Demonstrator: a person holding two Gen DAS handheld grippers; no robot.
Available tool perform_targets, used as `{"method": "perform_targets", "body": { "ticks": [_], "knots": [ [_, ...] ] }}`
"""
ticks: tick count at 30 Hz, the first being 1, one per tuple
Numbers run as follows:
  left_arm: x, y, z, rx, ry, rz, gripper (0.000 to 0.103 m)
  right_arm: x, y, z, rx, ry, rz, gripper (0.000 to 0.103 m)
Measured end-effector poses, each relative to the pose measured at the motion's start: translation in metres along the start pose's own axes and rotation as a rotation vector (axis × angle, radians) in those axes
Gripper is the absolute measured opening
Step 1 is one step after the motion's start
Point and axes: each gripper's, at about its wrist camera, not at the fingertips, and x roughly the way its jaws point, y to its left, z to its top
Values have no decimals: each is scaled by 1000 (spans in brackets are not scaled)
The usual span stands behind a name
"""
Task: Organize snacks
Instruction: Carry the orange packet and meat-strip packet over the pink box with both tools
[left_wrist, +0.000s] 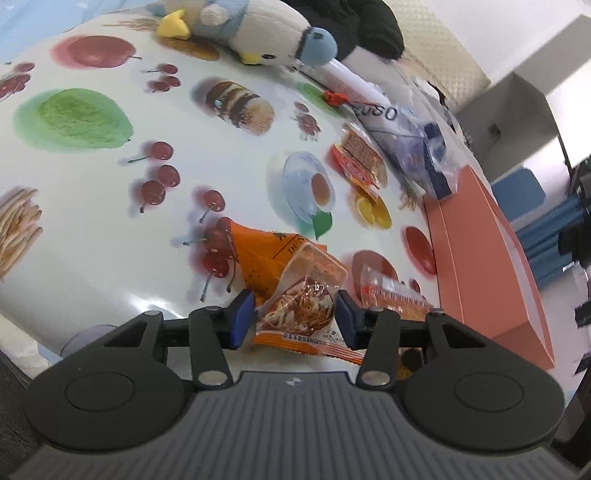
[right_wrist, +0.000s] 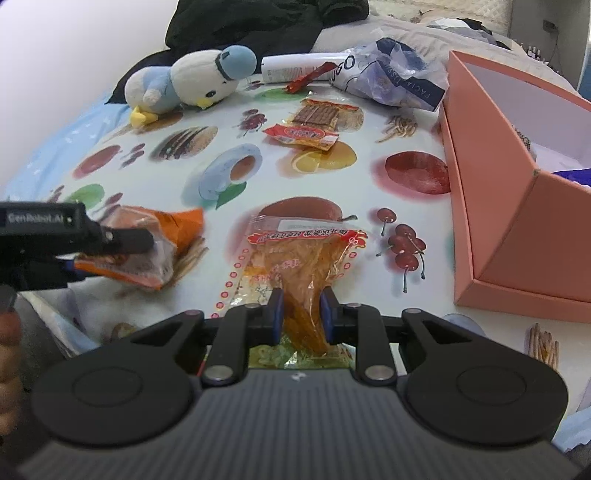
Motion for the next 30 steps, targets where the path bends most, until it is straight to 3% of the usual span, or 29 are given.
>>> {"method": "perform_targets", "body": {
  "ticks": [12, 16, 30],
  "knots": [
    [-11, -17, 13, 146, 90, -21, 49, -17, 4, 11, 100, -11, -71, 23],
    [-14, -15, 16, 147, 117, -25, 48, -23, 3, 11, 159, -11, -106, 23],
    [-71, -55, 24, 225, 10, -20, 47, -83, 11, 37, 151, -77, -115, 23]
  ]
}}
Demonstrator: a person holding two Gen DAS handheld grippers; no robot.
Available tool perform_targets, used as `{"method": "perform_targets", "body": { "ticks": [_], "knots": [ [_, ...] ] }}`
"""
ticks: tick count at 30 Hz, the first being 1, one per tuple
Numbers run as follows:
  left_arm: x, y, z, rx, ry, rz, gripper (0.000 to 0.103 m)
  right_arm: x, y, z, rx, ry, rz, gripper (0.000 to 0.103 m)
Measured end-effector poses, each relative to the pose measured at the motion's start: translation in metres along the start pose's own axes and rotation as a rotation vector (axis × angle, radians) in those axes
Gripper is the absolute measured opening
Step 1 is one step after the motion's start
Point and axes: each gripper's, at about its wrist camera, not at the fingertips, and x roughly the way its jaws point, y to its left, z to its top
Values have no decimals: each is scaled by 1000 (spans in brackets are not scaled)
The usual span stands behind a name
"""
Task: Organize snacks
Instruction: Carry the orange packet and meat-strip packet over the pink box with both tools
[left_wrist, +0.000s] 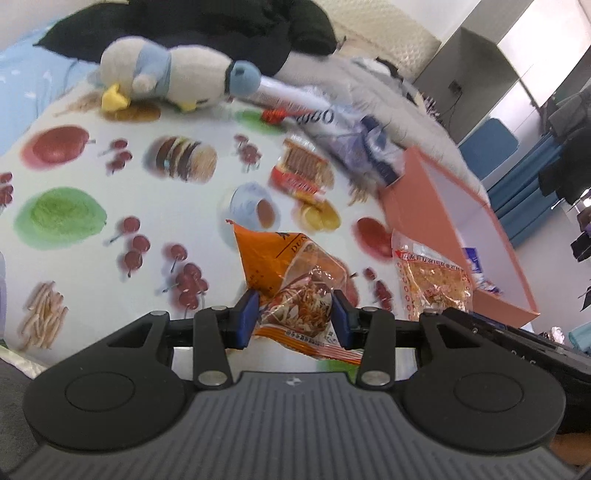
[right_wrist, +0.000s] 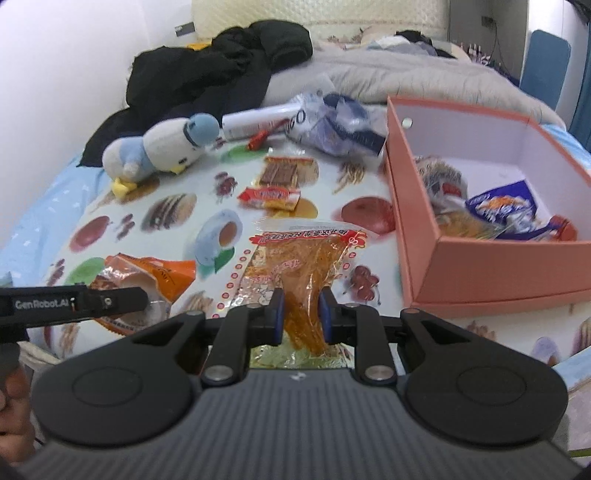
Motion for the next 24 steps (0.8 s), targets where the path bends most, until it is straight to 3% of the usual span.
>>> {"method": "perform_targets", "body": {
  "ticks": [8, 16, 24],
  "knots": [
    [-33, -50, -7, 81, -44, -43, 47, -48, -13, 4, 12, -64, -11, 23],
    [-56, -111, -17, 162, -75, -132, 47, -103, -43, -2, 69, -145, -41, 23],
    [-61, -170, -36, 246, -60, -220, 47, -147, -73, -11, 110, -217, -135, 23]
  ]
}}
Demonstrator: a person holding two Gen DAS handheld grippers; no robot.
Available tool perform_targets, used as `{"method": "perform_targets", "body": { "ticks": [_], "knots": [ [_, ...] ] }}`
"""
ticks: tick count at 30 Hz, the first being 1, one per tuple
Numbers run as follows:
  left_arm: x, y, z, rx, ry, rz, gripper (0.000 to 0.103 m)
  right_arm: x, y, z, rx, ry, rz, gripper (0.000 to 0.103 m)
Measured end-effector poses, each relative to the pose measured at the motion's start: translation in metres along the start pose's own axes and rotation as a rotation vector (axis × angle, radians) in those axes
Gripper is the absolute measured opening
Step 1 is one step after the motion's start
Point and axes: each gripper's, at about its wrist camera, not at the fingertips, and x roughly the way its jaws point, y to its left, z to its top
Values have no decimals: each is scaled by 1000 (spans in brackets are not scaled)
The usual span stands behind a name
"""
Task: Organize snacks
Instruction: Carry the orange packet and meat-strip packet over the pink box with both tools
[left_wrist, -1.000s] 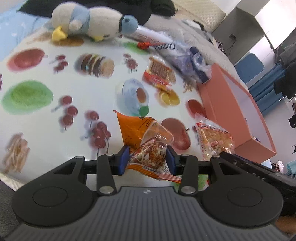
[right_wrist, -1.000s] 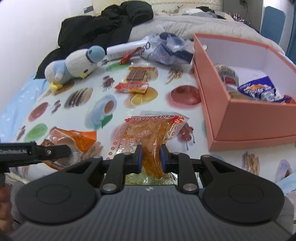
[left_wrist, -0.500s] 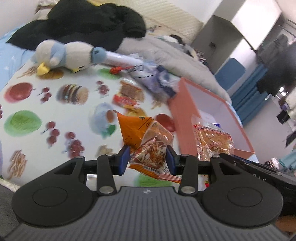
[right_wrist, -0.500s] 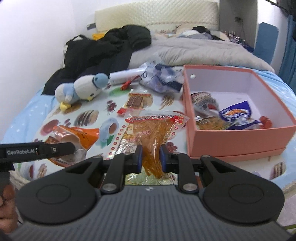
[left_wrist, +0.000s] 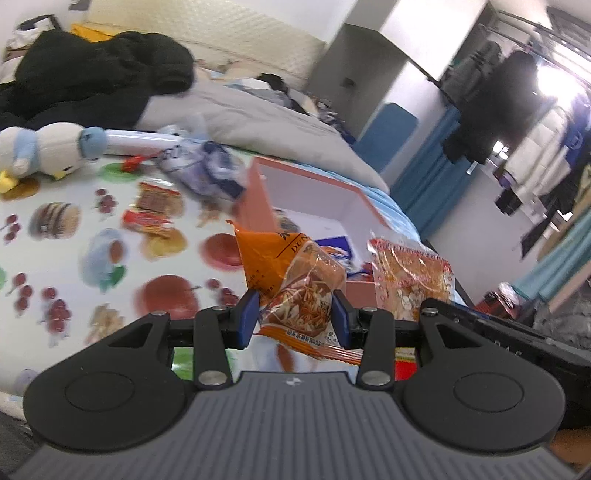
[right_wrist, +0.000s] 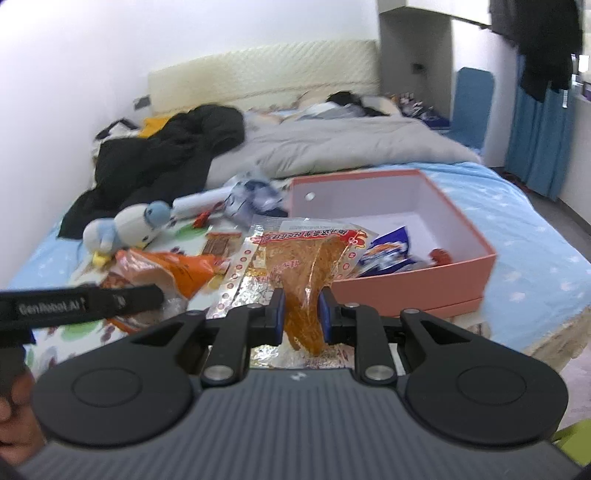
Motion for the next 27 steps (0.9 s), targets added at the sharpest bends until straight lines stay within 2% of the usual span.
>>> {"method": "perform_targets", "body": {
  "ticks": [5, 14, 20, 27],
  "knots": [
    [7, -23, 3, 38, 20, -44, 47, -11, -20, 1, 28, -26, -24, 23],
    [43, -37, 35, 67, 39, -35, 47, 5, -50, 13, 71, -13, -4, 23],
    [95, -52, 63, 78, 70, -33, 47, 28, -74, 33, 89, -24, 0, 23],
    [172, -64, 98, 88, 106, -24, 47, 73, -109, 60, 92, -24, 3, 23]
  ]
}}
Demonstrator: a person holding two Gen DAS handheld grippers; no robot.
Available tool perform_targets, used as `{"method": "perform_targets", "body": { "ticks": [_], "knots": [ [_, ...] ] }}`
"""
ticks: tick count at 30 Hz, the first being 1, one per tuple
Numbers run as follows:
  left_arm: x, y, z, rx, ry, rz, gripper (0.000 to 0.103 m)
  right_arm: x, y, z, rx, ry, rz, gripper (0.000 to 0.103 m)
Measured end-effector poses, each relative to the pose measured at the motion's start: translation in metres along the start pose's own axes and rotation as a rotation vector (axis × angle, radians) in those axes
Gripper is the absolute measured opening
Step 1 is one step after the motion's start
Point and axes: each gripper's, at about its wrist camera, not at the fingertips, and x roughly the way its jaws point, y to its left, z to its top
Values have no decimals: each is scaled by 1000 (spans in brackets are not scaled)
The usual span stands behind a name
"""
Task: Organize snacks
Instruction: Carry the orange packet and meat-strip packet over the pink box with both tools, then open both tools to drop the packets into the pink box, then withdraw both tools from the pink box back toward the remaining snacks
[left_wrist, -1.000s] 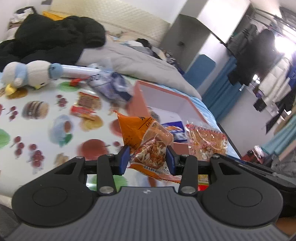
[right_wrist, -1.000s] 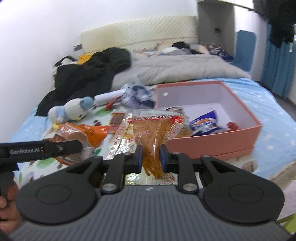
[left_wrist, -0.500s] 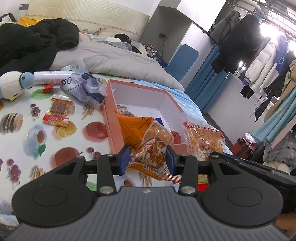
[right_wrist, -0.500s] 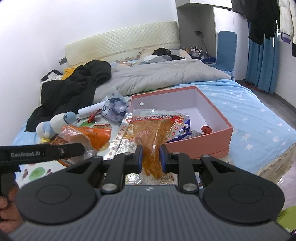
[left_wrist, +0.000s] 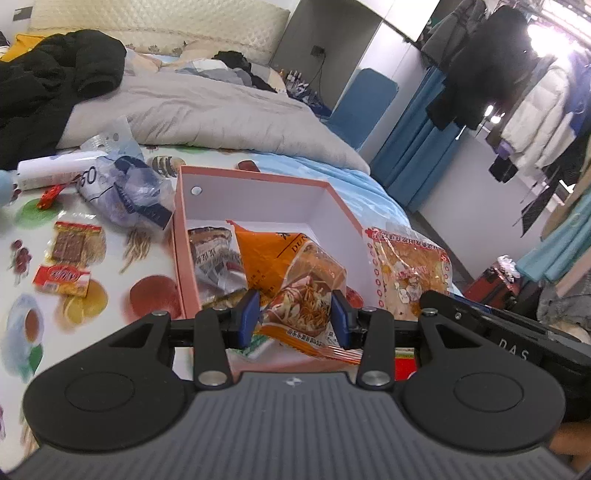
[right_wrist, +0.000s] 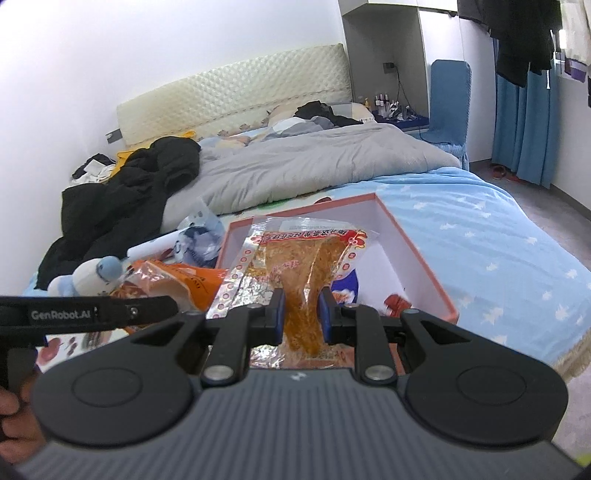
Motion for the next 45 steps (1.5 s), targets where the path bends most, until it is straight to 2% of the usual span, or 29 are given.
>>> {"method": "perform_targets", "body": {
  "ticks": [9, 13, 18, 20, 21, 22, 26, 28, 30, 45],
  "knots": [
    [76, 2, 32, 14, 60, 16, 47, 65, -33, 10, 17, 79, 20, 23],
    [101, 13, 35, -9, 109, 16, 47, 89, -42, 10, 17, 111, 22, 23],
    [114, 20, 34, 4, 133, 17, 48, 114, -49, 5, 42, 145, 7, 24],
    [118, 22, 34, 10, 150, 11, 58, 118, -51, 2, 54, 157, 5, 26],
    [118, 23, 34, 10, 152, 12, 62, 120, -52, 1, 62, 166, 0, 32],
    [118, 24, 34, 7, 148, 12, 62, 121, -53, 1, 70, 171, -1, 35],
    [110, 23, 33, 0, 139, 3, 62, 119, -51, -1, 70, 187, 0, 37],
    [100, 20, 32, 8, 127, 3, 62, 113, -49, 0, 67, 179, -1, 50],
    [87, 17, 31, 19, 112, 2, 62, 105, -46, 1, 69, 166, 2, 53],
    [-54, 6, -3, 63, -15, 15, 62, 10, 5, -17, 32, 70, 35, 53]
  ]
}}
